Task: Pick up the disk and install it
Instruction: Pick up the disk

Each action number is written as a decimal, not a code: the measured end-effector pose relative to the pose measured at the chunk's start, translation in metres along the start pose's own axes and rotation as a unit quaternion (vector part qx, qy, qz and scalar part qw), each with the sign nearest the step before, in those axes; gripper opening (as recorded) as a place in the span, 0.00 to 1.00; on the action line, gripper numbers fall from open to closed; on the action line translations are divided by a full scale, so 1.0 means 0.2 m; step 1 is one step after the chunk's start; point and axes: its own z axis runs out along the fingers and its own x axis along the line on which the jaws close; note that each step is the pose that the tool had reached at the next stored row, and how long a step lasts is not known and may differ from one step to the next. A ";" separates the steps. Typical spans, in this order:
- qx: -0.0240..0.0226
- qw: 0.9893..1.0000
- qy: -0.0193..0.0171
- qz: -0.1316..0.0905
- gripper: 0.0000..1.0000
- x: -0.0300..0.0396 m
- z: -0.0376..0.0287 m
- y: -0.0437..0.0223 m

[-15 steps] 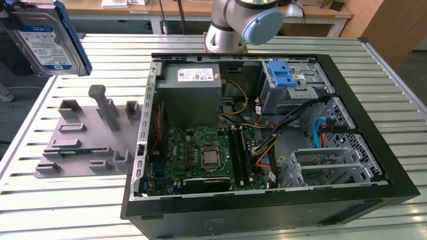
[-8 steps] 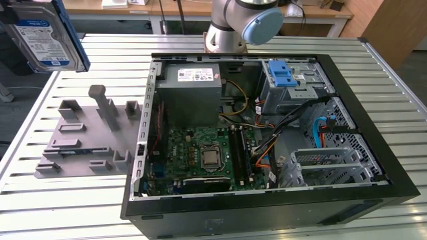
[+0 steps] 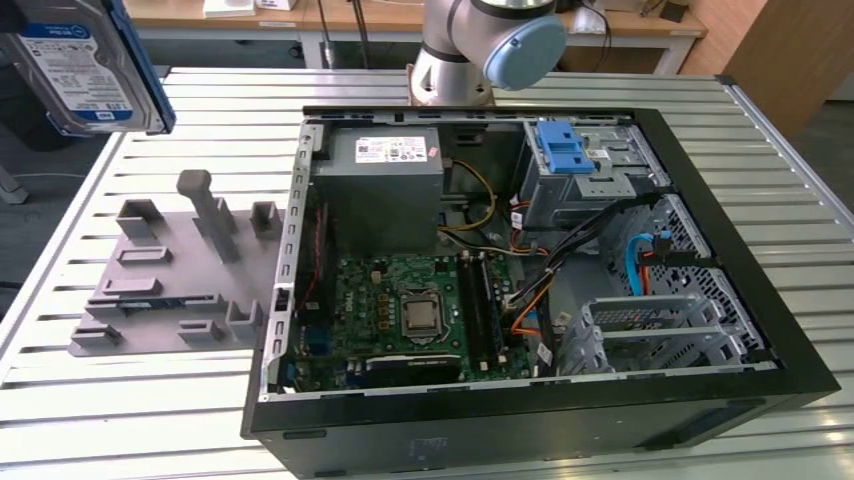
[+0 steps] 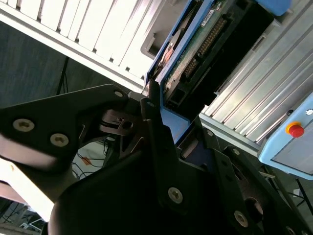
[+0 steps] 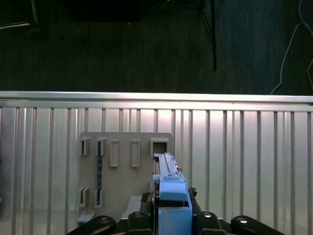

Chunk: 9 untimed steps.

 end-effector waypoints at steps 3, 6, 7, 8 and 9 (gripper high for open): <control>0.000 1.000 0.000 0.000 0.36 0.000 -0.025 0.000; 0.000 1.000 0.000 0.000 0.36 -0.001 -0.036 0.001; 0.000 1.000 0.000 0.000 0.36 -0.001 -0.036 0.001; 0.000 1.000 0.000 0.000 0.36 -0.001 -0.036 0.001; 0.000 1.000 0.000 0.000 0.36 -0.001 -0.037 0.001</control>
